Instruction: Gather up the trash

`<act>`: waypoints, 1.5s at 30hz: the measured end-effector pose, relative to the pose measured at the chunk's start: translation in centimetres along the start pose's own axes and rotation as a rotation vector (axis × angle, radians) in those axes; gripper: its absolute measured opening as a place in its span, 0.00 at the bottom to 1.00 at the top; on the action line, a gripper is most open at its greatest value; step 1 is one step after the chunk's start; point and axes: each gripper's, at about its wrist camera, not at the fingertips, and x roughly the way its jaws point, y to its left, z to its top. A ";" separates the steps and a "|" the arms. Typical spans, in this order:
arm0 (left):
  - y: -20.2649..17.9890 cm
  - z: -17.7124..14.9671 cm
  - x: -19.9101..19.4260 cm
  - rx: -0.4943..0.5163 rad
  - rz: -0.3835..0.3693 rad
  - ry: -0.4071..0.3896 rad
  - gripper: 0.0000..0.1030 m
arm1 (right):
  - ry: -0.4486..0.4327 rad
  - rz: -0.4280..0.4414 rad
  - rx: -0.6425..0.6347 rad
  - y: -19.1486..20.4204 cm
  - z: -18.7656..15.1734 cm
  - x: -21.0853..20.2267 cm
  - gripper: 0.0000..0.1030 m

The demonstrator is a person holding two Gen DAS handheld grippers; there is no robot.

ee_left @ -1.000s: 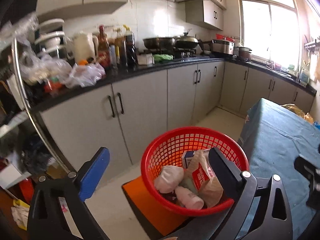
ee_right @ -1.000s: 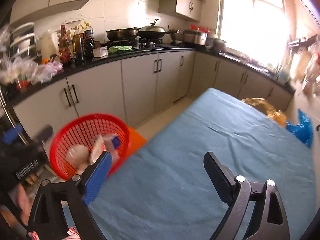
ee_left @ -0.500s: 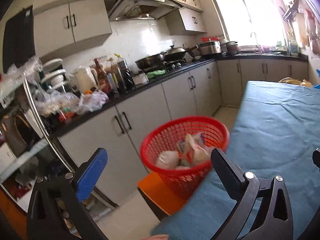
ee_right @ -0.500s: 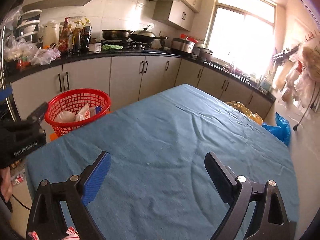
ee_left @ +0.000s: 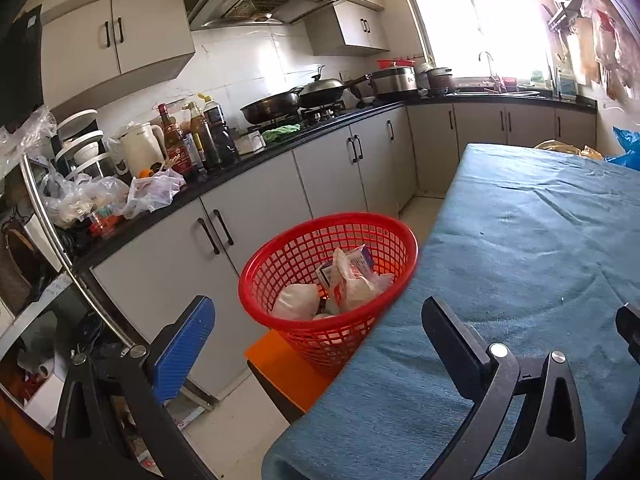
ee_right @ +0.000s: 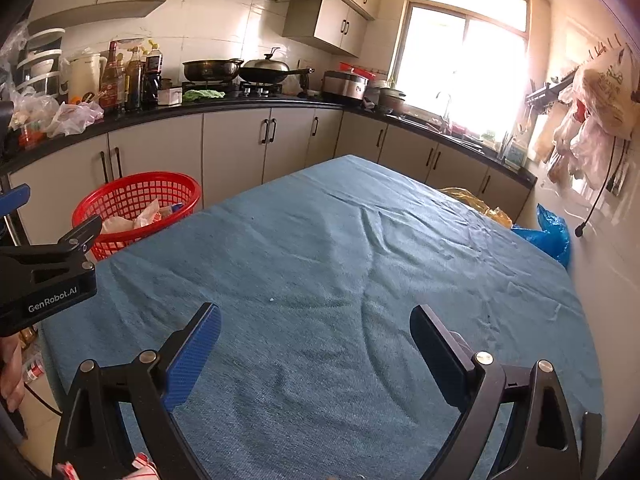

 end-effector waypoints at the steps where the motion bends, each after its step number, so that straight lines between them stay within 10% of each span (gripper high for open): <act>1: -0.1 -0.1 0.1 0.000 -0.005 0.005 1.00 | 0.002 -0.001 0.000 0.0 0.1 0.1 0.95; 45: -0.6 -0.7 1.2 0.021 -0.024 0.032 1.00 | 0.041 0.003 0.009 0.4 -0.5 1.5 0.95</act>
